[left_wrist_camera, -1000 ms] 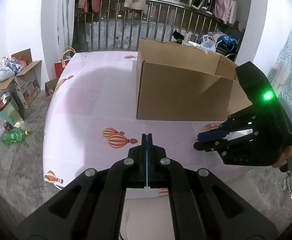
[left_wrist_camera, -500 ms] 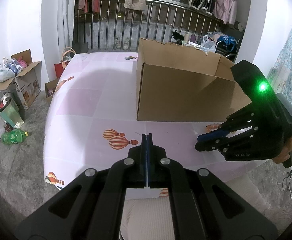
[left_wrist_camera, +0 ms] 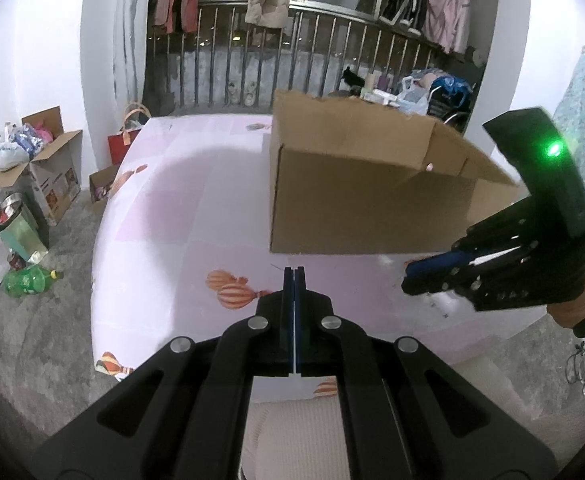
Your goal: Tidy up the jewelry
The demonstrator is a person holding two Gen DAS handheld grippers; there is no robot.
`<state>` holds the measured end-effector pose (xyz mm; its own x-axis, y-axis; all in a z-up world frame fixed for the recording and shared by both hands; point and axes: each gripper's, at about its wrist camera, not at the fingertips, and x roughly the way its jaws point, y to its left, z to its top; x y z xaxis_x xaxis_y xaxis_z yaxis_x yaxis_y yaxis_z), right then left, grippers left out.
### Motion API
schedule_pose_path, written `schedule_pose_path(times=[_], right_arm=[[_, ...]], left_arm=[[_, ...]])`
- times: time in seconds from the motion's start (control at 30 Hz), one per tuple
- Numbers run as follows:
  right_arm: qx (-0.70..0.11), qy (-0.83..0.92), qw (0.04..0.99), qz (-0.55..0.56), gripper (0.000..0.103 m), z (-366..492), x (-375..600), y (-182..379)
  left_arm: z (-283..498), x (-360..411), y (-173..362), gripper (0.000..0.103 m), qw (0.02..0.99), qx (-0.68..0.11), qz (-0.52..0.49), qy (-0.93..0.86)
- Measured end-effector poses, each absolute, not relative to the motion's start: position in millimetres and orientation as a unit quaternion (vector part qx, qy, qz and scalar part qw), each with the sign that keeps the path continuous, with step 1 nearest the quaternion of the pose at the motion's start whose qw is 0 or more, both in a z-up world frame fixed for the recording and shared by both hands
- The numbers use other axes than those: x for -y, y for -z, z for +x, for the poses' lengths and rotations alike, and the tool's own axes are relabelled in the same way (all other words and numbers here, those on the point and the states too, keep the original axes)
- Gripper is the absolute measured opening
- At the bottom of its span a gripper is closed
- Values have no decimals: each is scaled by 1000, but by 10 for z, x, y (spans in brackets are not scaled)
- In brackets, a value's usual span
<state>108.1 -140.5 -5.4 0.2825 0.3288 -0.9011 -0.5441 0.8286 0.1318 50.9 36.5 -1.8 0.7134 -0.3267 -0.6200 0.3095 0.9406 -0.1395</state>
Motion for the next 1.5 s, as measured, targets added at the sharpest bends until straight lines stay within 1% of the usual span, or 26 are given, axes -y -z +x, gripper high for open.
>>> schedule_pose_path(times=[0.17, 0.27, 0.4, 0.5, 0.6, 0.8, 0.87, 0.93, 1.03, 1.27, 1.4, 1.5], right_arm=[[-473, -272, 836, -62, 13, 955, 1653, -506], [-428, -261, 865, -32, 13, 954, 1909, -899], [-394, -230, 890, -15, 13, 1049, 2174, -1152], [-392, -211, 895, 3, 13, 1213, 2349, -1165], [-404, -189, 895, 19, 13, 1424, 2531, -1035], [-442, -159, 882, 31, 13, 1692, 2731, -646], [-443, -152, 883, 32, 14, 1723, 2765, -584], [-442, -149, 884, 33, 14, 1733, 2795, -573], [-438, -151, 885, 47, 16, 1716, 2857, -563], [-397, -151, 902, 81, 19, 1475, 3048, -693], [-367, -156, 913, 90, 22, 1147, 3139, -793], [-352, -168, 916, 89, 24, 843, 3154, -800]], left_arm=[[508, -330, -322, 0, 928, -310, -17, 206], [598, -208, -625, 0, 926, -287, -23, 244], [792, 36, -931, 0, 919, -267, -31, 287], [1021, 348, -1029, 0, 914, -269, -17, 304], [1323, 645, -975, 0, 902, -294, -8, 316], [1872, 1071, -592, 0, 881, -370, 8, 296], [1930, 1121, -469, 4, 878, -381, 8, 289], [1965, 1115, -423, 18, 877, -386, 3, 287], [1968, 1043, -396, 25, 877, -384, -12, 289], [1869, 763, -463, 34, 888, -362, -44, 281], [1587, 510, -556, 40, 901, -333, -46, 274], [1312, 340, -547, 41, 906, -323, -40, 271]])
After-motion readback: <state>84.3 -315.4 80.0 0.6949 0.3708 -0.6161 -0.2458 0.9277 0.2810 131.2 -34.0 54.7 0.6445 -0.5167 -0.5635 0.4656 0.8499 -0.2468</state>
